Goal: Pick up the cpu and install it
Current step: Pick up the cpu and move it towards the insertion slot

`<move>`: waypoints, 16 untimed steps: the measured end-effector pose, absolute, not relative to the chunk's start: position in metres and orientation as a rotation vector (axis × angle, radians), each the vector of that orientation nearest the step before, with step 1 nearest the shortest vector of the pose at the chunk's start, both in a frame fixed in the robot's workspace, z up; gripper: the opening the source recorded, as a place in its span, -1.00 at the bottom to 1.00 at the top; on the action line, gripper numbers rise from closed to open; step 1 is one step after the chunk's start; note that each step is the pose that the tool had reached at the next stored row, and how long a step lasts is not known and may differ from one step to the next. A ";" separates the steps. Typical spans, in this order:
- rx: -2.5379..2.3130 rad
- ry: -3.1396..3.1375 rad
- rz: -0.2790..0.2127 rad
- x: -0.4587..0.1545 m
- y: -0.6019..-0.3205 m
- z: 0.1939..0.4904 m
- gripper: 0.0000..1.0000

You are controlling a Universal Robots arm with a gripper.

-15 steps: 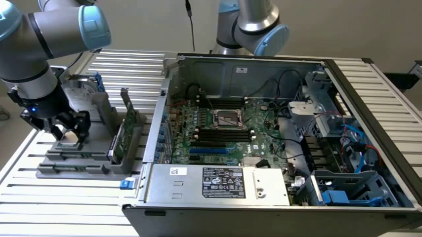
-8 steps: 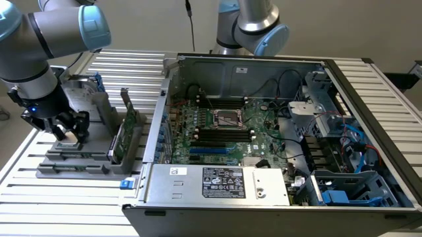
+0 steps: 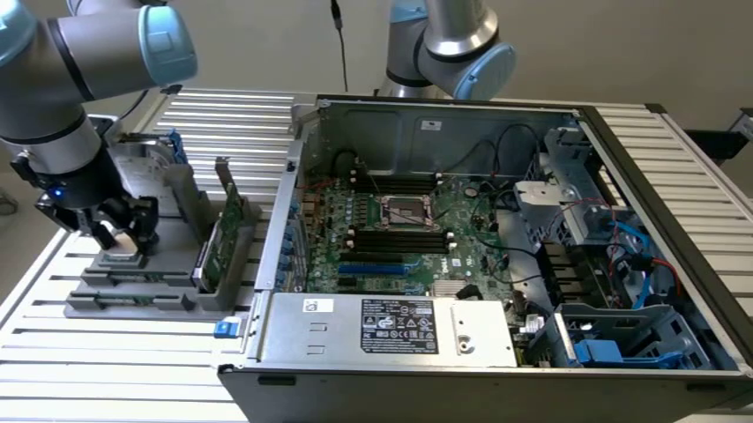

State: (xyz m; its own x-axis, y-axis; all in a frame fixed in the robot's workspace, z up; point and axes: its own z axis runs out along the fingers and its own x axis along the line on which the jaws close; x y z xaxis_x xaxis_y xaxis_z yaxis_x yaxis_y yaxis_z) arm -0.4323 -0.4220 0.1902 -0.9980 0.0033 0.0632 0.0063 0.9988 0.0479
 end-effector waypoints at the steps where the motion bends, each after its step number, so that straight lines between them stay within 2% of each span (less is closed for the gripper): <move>1: -0.007 -3.078 -0.074 -0.432 -0.422 0.191 0.09; 16: -0.007 -3.076 -0.074 -0.431 -0.422 0.246 0.09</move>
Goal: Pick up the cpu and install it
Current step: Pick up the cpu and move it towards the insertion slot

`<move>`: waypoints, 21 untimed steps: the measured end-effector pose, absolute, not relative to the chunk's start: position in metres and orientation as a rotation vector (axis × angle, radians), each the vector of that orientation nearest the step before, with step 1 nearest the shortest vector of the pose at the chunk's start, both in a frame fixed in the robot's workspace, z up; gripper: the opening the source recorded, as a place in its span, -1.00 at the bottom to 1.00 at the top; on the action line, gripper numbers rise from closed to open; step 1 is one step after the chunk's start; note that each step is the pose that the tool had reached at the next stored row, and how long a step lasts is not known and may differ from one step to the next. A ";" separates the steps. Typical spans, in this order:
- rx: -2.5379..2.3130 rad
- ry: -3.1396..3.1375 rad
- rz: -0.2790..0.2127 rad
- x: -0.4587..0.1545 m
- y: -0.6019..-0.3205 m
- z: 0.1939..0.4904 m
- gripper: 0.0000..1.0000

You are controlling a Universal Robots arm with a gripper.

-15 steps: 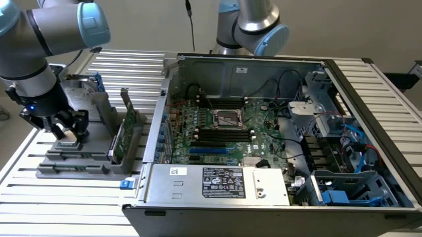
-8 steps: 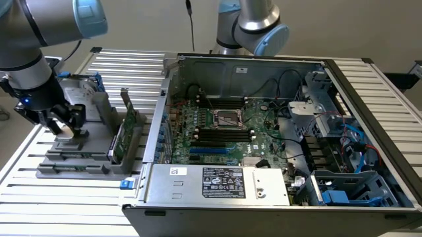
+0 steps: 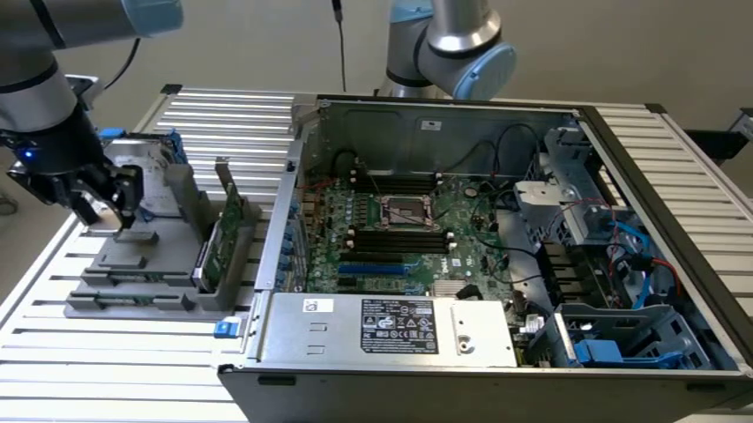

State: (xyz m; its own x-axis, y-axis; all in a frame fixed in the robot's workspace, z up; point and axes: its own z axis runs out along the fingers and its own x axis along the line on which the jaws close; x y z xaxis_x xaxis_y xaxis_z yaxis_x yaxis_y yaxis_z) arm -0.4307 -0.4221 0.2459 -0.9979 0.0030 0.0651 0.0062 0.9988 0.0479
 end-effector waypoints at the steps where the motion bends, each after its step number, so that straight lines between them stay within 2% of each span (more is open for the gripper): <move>1: -0.007 -3.075 -0.074 -0.429 -0.422 0.251 0.09; 21: -0.008 -3.061 -0.074 -0.367 -0.422 0.342 0.09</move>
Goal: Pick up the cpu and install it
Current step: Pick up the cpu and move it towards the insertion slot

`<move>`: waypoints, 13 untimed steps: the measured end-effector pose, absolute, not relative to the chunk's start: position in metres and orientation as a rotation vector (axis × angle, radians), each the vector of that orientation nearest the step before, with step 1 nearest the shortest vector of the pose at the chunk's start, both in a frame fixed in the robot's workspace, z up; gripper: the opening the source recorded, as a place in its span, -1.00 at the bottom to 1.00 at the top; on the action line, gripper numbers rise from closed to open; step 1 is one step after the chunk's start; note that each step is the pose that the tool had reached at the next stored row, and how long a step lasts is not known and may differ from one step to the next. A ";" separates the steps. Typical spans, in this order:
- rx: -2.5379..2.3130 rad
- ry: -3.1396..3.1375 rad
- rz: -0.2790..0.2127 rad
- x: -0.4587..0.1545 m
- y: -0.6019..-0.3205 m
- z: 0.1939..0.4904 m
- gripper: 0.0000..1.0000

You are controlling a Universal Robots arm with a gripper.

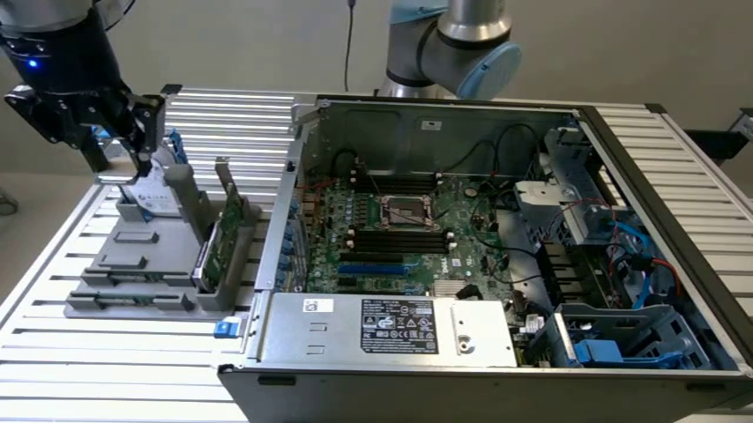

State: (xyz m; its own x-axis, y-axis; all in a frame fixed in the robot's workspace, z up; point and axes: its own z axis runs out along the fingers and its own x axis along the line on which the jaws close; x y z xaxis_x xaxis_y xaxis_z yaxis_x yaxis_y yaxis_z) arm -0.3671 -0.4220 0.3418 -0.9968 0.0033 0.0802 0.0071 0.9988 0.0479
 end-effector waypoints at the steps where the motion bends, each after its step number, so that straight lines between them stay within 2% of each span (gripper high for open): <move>1: -0.008 -3.060 -0.074 -0.363 -0.422 0.346 0.09; 13: -0.008 -3.045 -0.074 -0.308 -0.422 0.387 0.09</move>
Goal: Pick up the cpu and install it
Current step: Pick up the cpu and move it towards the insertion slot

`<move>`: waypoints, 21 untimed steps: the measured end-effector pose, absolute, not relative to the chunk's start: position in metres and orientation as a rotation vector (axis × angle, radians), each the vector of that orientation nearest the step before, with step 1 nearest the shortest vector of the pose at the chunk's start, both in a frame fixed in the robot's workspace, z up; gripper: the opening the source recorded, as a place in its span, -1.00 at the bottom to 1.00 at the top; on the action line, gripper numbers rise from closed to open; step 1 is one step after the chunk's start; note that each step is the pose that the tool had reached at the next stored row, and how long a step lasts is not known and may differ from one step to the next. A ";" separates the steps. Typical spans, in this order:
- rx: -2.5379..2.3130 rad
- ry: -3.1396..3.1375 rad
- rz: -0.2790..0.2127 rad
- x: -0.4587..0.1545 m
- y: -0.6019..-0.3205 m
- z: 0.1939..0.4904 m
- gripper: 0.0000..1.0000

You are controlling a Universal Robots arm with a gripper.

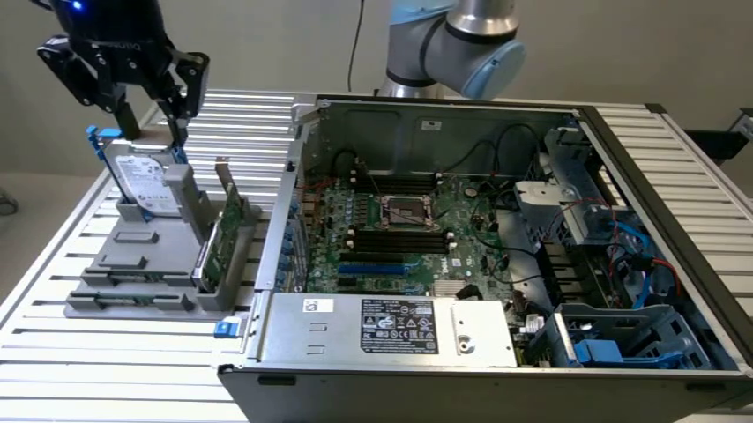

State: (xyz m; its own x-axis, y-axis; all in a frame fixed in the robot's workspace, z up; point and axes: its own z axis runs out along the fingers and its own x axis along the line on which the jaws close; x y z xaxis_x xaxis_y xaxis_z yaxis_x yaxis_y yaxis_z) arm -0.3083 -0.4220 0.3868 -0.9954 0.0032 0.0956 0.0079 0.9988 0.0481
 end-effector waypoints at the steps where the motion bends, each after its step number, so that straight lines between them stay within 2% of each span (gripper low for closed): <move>1: -0.008 -3.043 -0.074 -0.304 -0.422 0.390 0.09; 11: -0.009 -3.021 -0.073 -0.258 -0.422 0.414 0.09; 21: -0.009 -3.019 -0.076 -0.213 -0.422 0.420 0.09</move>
State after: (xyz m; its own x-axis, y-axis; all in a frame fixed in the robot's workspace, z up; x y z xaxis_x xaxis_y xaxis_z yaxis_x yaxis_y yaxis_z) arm -0.2127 -0.4220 0.4205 -0.9926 0.0030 0.1210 0.0091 0.9987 0.0501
